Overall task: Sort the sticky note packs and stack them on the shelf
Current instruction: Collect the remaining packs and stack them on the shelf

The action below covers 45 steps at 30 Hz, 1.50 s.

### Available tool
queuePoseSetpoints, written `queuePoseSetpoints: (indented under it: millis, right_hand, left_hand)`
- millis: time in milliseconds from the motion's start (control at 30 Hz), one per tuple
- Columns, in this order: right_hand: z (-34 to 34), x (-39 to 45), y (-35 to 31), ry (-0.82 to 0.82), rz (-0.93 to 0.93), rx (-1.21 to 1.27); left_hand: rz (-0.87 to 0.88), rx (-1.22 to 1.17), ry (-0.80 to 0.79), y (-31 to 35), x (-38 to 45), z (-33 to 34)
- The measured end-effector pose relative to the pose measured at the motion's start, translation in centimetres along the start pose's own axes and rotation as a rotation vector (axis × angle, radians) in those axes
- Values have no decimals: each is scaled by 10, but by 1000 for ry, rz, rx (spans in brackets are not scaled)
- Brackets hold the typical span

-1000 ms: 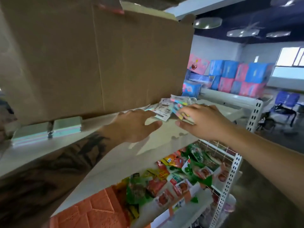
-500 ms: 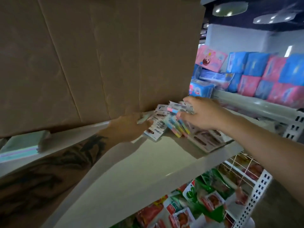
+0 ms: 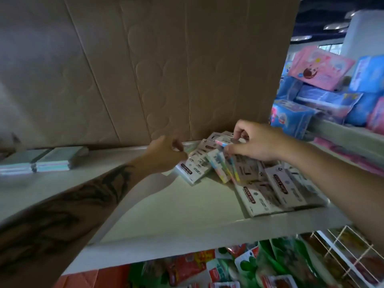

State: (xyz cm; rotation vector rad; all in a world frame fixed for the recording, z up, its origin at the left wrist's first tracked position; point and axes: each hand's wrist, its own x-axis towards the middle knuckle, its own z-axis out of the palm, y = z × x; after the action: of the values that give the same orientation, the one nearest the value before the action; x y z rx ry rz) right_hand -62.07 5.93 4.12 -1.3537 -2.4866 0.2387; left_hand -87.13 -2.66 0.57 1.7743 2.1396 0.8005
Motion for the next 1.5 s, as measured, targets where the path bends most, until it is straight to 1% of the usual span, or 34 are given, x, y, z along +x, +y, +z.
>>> queuePoseSetpoints:
  millis: [133,233,300,400,533,667,933,1067,1267,1500]
  right_hand:
    - [-8,0,-4,68,-81,-53]
    - [-17,-4,-15,120,-148,-47]
    - [-18,-6,-31,123,-197,-78]
    - [-12,-7,-63,124,-261,-136]
    - [6,-9,-119,122,-340,-123]
    - [34,-15,-188,99,-406,-109]
    - [101,-36,-351,70,-546,-99]
    - [133,-49,-423,53,-588,-93]
    - [166,-57,-507,-10,-624,-85]
    - [189,-42,-584,-73,-655,-112]
  left_hand:
    - [0,-23,122,-12,-16,-10]
    - [-9,-33,199,-23,-32,-21]
    - [-10,-44,250,-32,-46,-31]
    - [-19,-23,277,-47,-72,-49]
    - [-35,-2,329,-80,-110,-81]
    - [-46,44,343,-124,-155,-121]
    - [-99,-7,397,-245,-249,-206]
    - [-136,-21,382,-302,-290,-245]
    - [-182,-50,397,-364,-330,-284]
    - [-185,-71,425,-416,-345,-321]
